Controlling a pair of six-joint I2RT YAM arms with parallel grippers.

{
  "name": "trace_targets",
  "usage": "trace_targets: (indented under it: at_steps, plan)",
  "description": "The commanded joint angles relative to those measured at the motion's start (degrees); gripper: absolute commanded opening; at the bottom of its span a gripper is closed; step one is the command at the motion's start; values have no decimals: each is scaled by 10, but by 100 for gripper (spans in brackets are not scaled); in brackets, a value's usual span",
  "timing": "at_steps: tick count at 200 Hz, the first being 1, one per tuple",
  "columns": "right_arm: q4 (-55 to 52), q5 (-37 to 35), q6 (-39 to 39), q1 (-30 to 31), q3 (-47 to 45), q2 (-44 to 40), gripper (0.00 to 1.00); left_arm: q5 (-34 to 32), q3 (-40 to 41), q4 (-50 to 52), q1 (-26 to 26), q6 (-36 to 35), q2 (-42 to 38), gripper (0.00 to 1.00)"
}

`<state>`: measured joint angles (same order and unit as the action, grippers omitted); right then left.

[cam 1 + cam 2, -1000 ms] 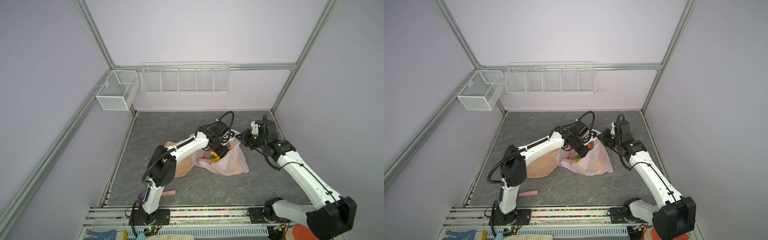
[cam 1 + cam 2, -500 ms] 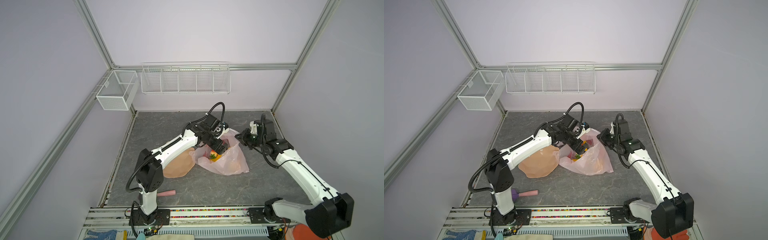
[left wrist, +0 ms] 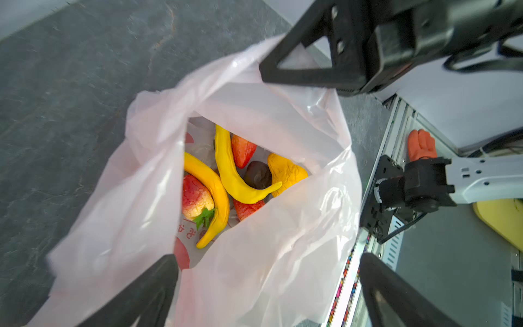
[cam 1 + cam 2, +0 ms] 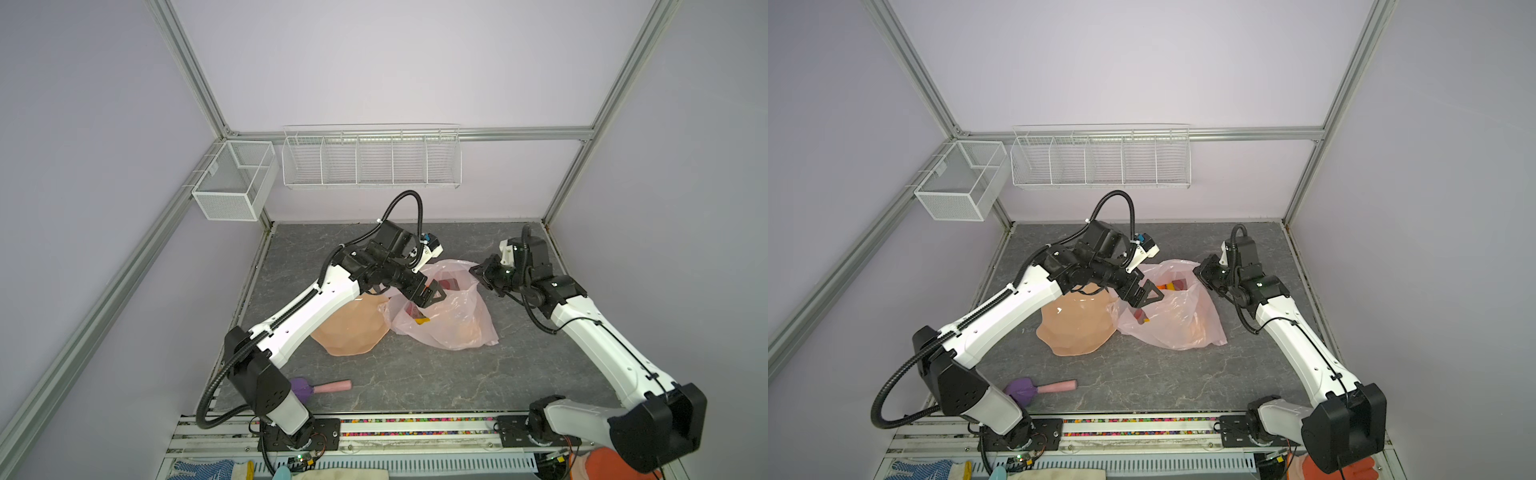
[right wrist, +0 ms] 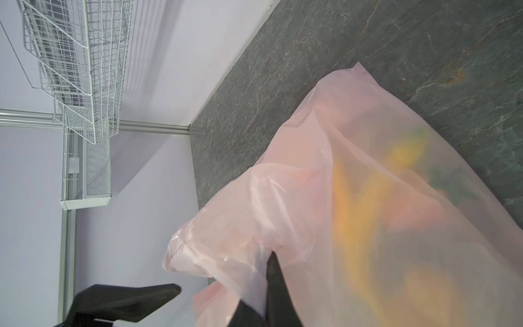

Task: Place the fruits into the plastic bag
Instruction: Place the fruit in the plastic bag, then pick up the plastic bag from the center of the table.

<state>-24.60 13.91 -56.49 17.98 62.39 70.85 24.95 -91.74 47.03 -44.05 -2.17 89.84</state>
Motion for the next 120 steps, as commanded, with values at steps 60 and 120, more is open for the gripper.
trace_targets:
  at_steps: [60, 120]
  plan:
    - [-3, -18, 8, -2, 12, -4, 7, -137, 47, -11, 45, 18, -25, 99]
    - [-11, -24, 8, -1, 12, -13, 7, -191, 25, 5, 54, -20, 44, 100]
